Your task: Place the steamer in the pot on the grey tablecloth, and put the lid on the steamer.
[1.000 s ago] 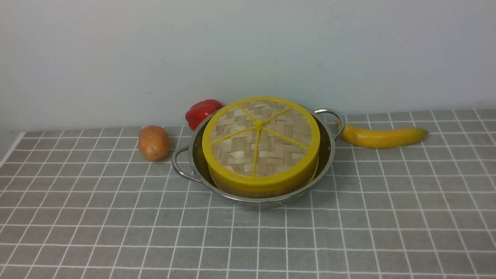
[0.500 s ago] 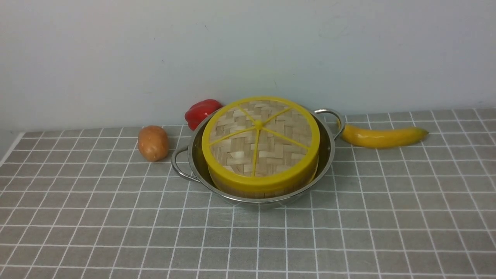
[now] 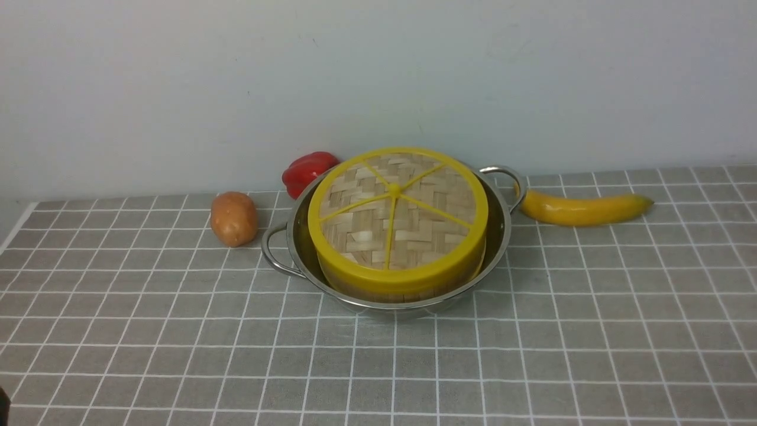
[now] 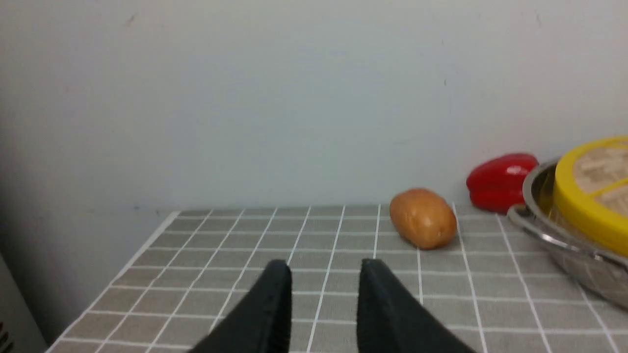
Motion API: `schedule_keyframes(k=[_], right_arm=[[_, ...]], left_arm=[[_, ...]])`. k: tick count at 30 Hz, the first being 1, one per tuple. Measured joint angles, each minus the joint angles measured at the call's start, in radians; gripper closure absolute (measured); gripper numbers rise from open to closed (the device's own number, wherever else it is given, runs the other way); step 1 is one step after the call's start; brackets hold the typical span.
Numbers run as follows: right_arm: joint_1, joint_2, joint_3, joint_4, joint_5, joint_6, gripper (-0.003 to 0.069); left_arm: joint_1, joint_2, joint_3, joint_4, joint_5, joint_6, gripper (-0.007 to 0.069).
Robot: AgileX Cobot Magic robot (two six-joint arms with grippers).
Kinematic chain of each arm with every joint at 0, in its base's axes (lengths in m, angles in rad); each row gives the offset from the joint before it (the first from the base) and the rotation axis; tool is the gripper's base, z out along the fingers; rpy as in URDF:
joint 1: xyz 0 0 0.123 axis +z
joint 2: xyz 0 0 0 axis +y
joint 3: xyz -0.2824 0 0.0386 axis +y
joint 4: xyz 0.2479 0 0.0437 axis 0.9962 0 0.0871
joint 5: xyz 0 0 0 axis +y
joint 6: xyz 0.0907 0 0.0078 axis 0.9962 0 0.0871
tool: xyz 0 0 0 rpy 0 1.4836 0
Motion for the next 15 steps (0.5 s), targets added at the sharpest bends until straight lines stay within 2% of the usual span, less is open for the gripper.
schedule_keyframes(k=[2,6,15], right_arm=[[0.0,0.0,0.0,0.0,0.0,0.0,0.0419],[0.0,0.0,0.0,0.0,0.0,0.0,0.0419],[0.0,0.0,0.0,0.0,0.0,0.021,0.0419]], left_arm=[[0.0,0.0,0.001,-0.076,0.022,0.116,0.0424],[0.0,0.0,0.001,-0.169,0.047,0.268,0.0423],[0.0,0.0,0.001,-0.187,0.053,0.324,0.041]])
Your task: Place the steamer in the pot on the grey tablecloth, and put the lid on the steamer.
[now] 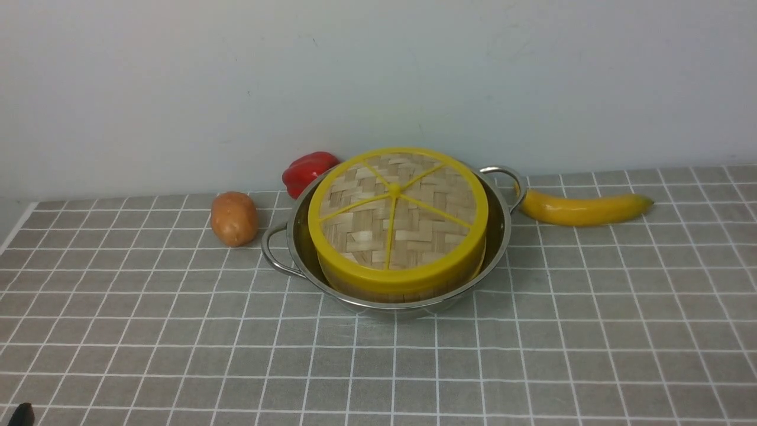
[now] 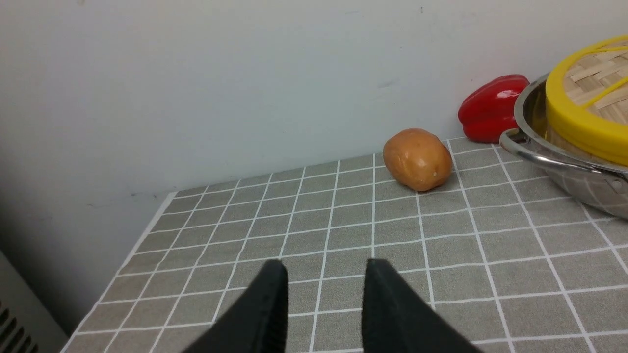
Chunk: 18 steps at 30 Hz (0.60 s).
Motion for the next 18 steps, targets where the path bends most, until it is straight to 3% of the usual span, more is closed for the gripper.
schedule_keyframes(k=[18], right_arm=[[0.0,0.0,0.0,0.0,0.0,0.005,0.0419]], left_arm=[[0.0,0.0,0.0,-0.001,0.0,0.001,0.0383]])
